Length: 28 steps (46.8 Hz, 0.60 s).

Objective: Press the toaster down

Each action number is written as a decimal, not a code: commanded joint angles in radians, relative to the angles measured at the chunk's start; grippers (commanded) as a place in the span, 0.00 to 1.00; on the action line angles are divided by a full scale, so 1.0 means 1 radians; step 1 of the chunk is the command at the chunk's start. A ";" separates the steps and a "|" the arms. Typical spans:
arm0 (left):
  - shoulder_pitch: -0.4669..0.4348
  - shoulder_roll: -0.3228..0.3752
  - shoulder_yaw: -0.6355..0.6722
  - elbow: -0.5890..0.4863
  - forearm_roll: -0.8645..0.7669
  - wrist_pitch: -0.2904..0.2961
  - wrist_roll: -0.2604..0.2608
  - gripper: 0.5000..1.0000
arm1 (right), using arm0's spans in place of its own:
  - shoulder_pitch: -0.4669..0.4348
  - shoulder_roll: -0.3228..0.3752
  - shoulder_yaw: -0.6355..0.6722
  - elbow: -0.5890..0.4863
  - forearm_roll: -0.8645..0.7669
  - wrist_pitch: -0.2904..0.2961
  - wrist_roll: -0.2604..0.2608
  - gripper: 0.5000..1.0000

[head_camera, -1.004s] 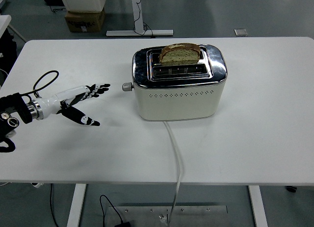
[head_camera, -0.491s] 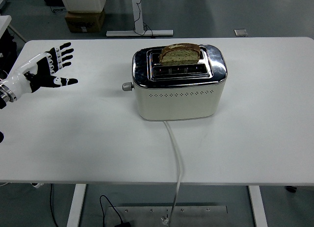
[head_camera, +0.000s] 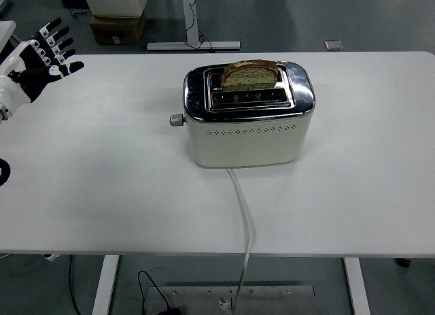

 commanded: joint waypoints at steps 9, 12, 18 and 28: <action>-0.020 -0.116 -0.007 0.134 -0.147 0.049 0.001 1.00 | 0.000 0.000 0.000 0.000 0.000 0.000 0.000 1.00; -0.022 -0.141 -0.008 0.164 -0.158 0.047 0.001 1.00 | 0.000 0.000 0.000 0.000 -0.001 0.000 0.000 1.00; -0.026 -0.164 -0.020 0.183 -0.192 0.047 0.001 1.00 | 0.000 0.000 0.000 0.000 -0.001 0.000 0.000 1.00; -0.028 -0.184 -0.030 0.186 -0.232 0.047 0.004 1.00 | 0.000 0.000 0.000 0.000 -0.001 0.000 0.000 1.00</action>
